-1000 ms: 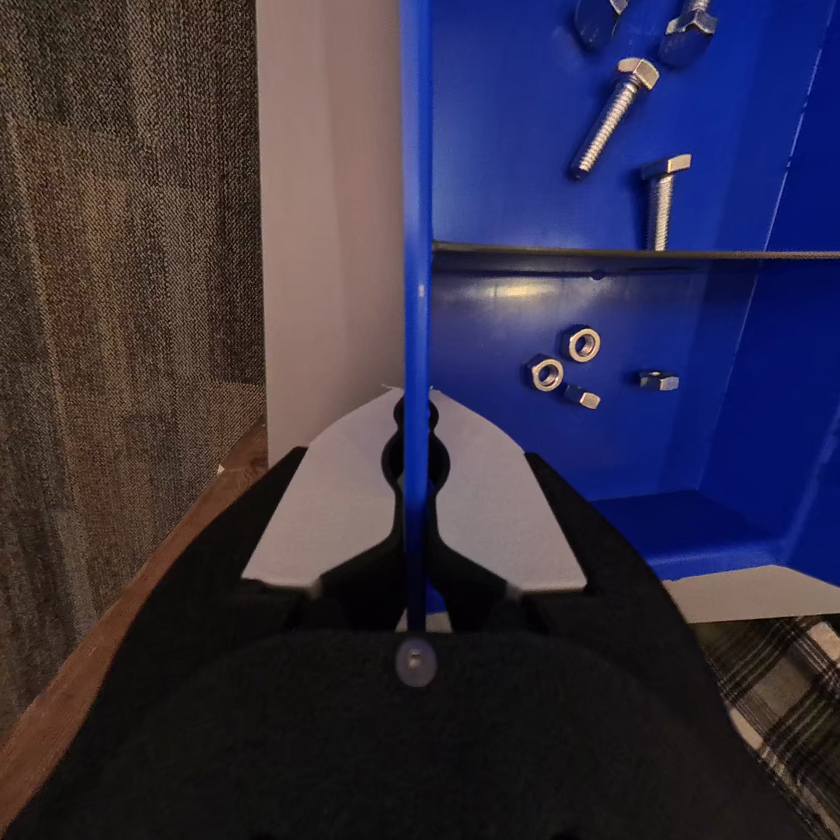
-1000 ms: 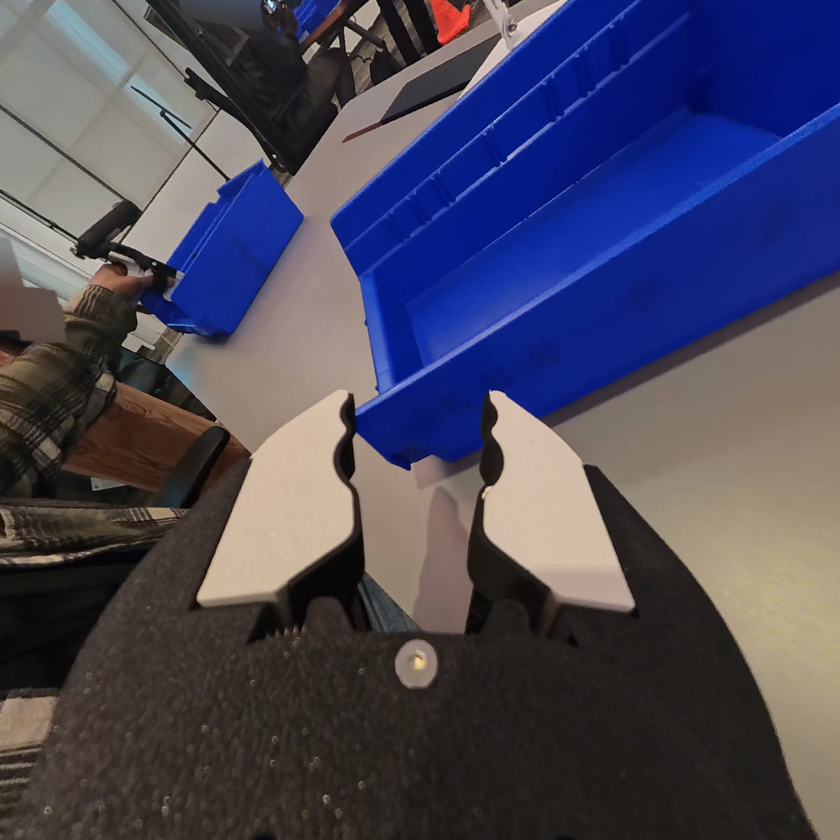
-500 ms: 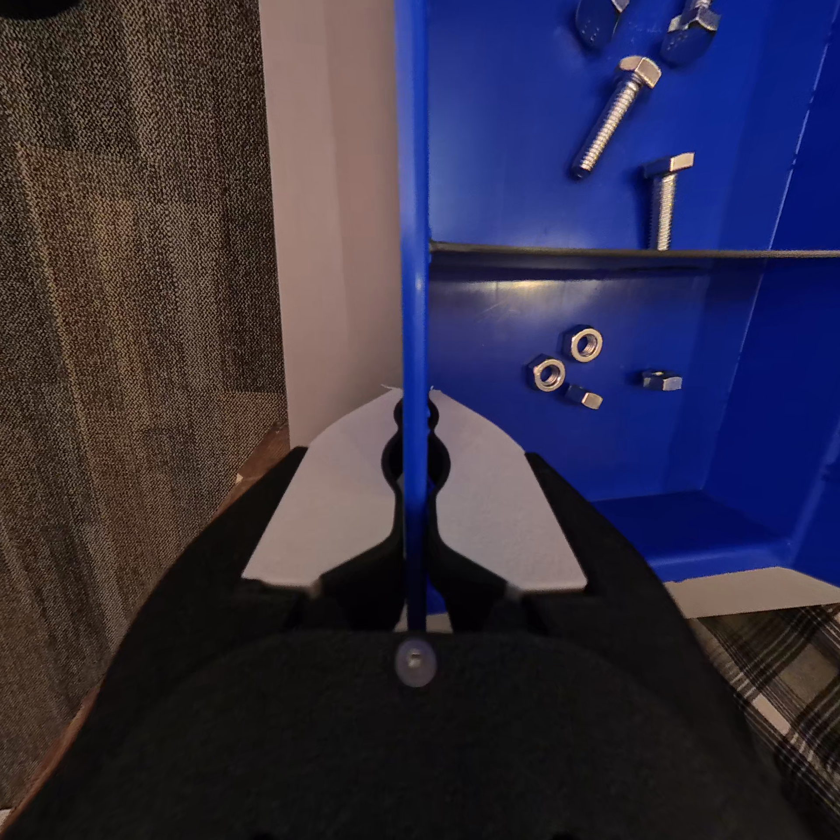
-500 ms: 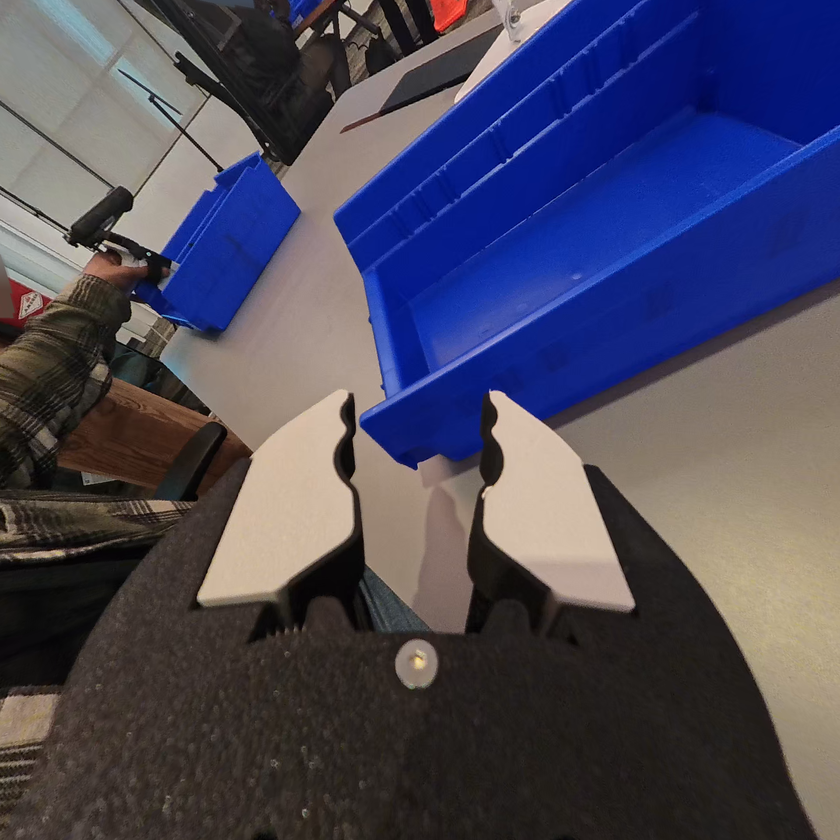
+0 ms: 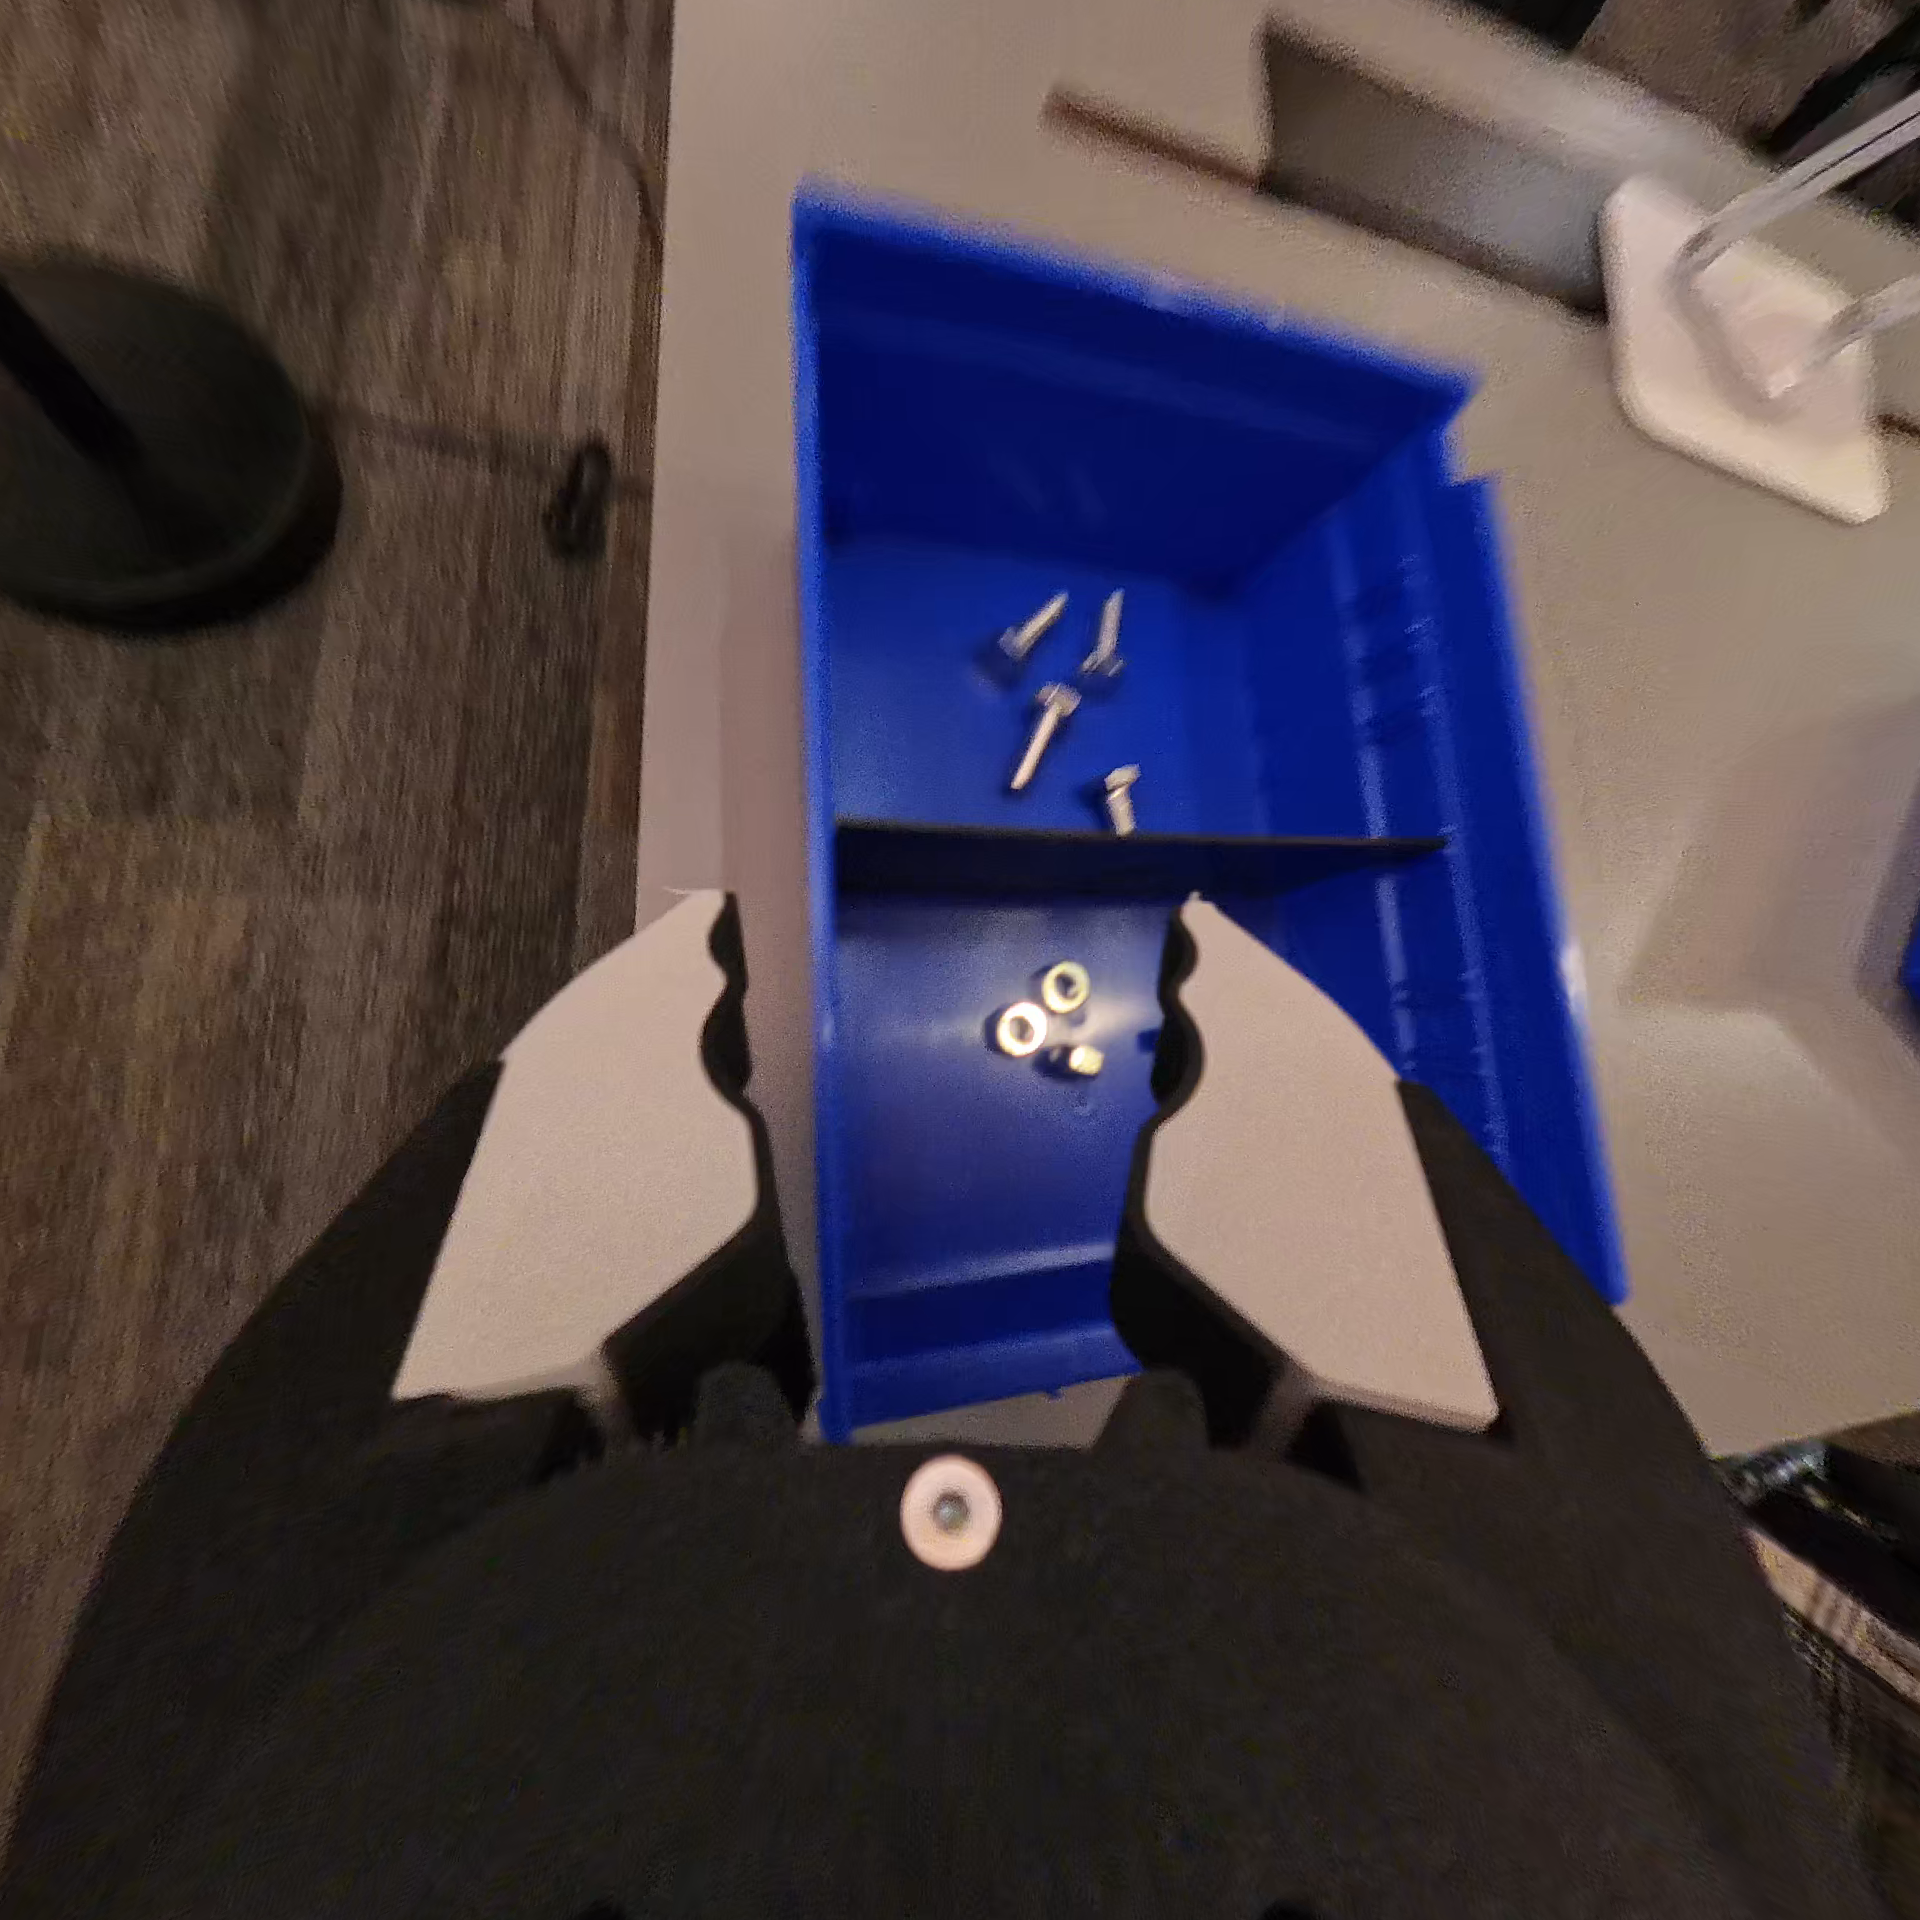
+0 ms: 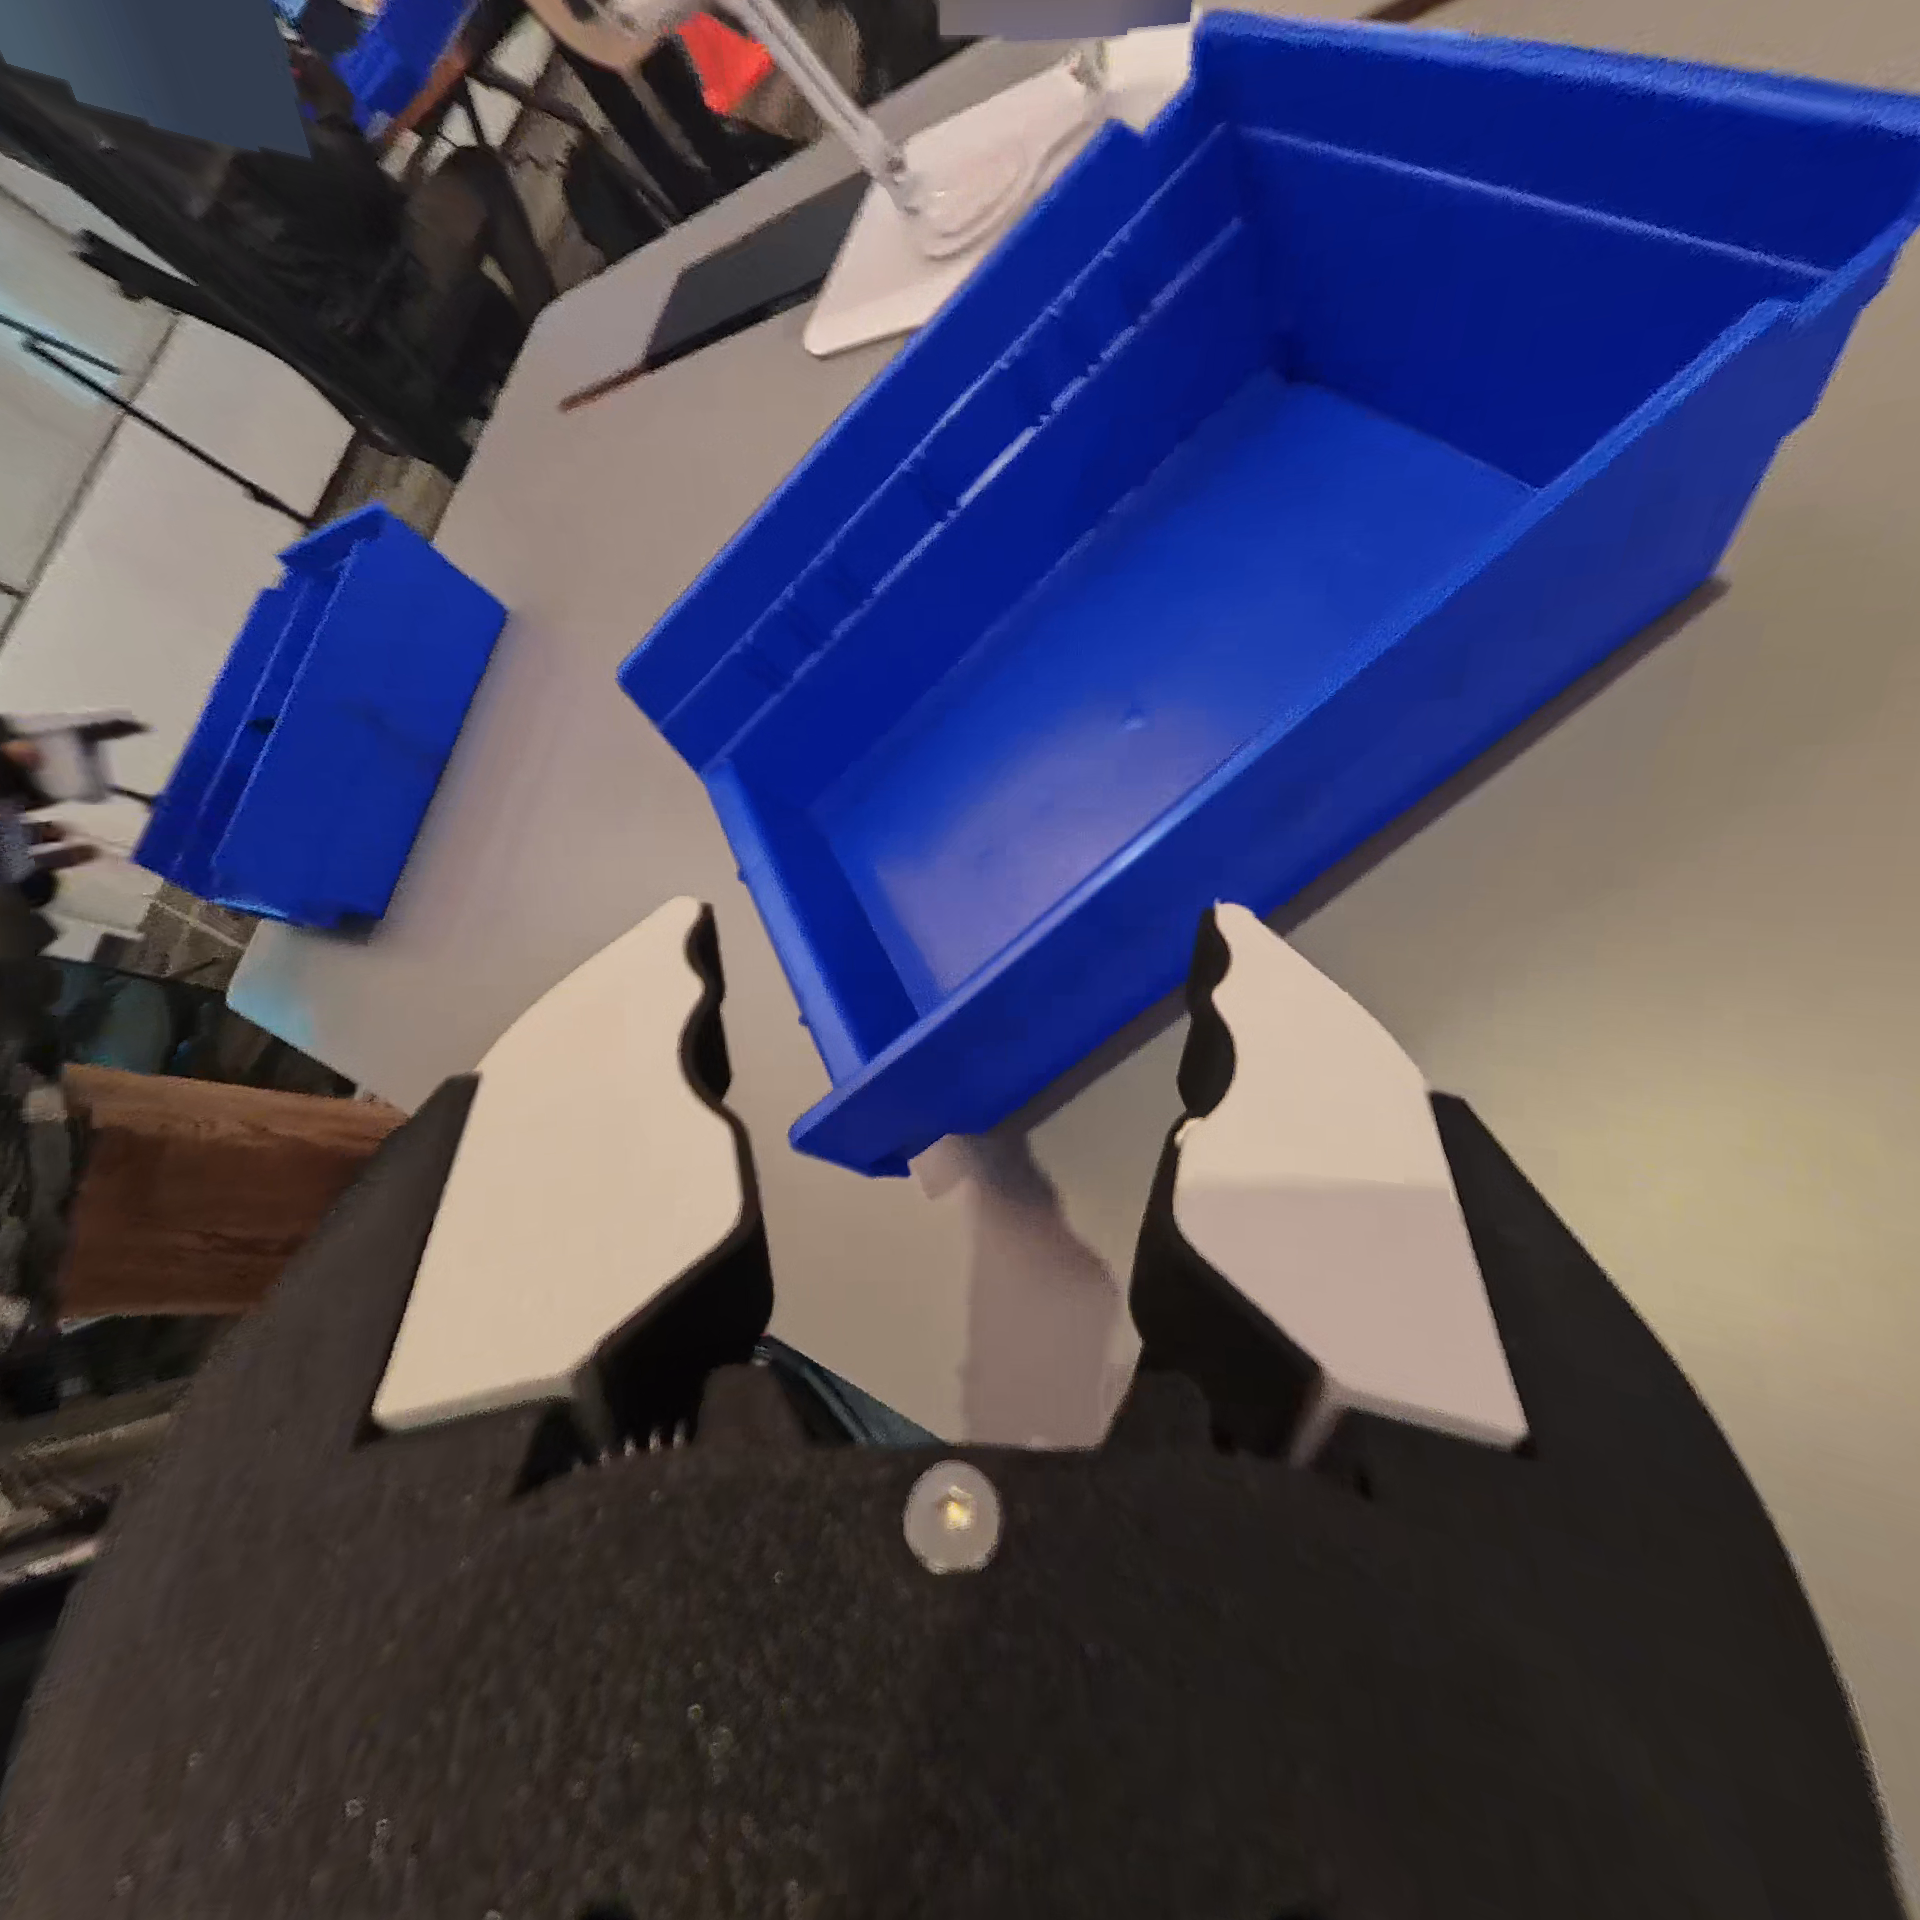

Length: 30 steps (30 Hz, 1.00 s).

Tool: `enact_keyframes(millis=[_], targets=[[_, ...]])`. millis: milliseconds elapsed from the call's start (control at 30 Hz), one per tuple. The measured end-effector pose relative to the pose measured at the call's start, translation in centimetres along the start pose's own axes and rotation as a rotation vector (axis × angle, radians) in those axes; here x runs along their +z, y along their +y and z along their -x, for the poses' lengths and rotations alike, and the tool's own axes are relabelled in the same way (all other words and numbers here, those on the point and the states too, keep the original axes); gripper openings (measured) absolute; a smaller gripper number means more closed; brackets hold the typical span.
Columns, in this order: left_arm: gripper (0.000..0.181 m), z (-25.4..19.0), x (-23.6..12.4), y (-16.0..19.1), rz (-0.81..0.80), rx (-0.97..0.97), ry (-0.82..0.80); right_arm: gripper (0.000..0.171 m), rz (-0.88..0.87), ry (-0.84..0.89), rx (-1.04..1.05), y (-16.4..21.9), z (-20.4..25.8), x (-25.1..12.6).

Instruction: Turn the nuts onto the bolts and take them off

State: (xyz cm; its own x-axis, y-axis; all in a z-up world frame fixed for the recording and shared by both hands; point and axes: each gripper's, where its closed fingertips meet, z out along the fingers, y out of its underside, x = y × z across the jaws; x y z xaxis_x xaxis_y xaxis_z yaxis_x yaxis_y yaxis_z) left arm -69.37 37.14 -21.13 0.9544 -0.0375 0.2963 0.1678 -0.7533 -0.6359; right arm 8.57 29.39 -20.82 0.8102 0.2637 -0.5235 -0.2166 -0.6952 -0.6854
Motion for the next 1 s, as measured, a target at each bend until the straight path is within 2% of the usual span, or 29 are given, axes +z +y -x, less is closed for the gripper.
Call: enact_keyframes(millis=[67, 233, 400, 533, 633, 767, 1000], targets=[[0.093, -2.6, -2.4, -2.1, -0.127, 0.08, 0.007, 0.083, 0.065, 0.076, 0.024, -0.5, -0.9, 0.9], [0.111, -14.3, -7.1, -4.4, -0.394, 0.36, 0.076, 0.073, 0.291, 0.264, 0.105, 0.5, -4.1, 3.6], [0.111, -25.9, -8.0, -2.8, -0.572, 0.643, 0.13, 0.039, 0.512, 0.305, 0.162, 3.0, -4.3, 5.9], [0.112, -32.3, -6.9, -0.5, -0.628, 0.729, 0.229, 0.03, 0.635, 0.3, 0.218, 3.3, -4.7, 6.0], [0.115, -35.9, -5.7, 1.6, -0.609, 0.73, 0.352, 0.017, 0.686, 0.268, 0.259, 2.5, -5.8, 5.5], [0.114, -38.7, -4.1, 3.9, -0.595, 0.754, 0.425, 0.005, 0.724, 0.414, 0.218, 0.7, -10.4, 3.6], [0.115, -39.0, -0.8, 5.5, -0.505, 0.729, 0.44, 0.005, 0.763, 0.523, 0.2, -2.4, -17.4, 0.6]])
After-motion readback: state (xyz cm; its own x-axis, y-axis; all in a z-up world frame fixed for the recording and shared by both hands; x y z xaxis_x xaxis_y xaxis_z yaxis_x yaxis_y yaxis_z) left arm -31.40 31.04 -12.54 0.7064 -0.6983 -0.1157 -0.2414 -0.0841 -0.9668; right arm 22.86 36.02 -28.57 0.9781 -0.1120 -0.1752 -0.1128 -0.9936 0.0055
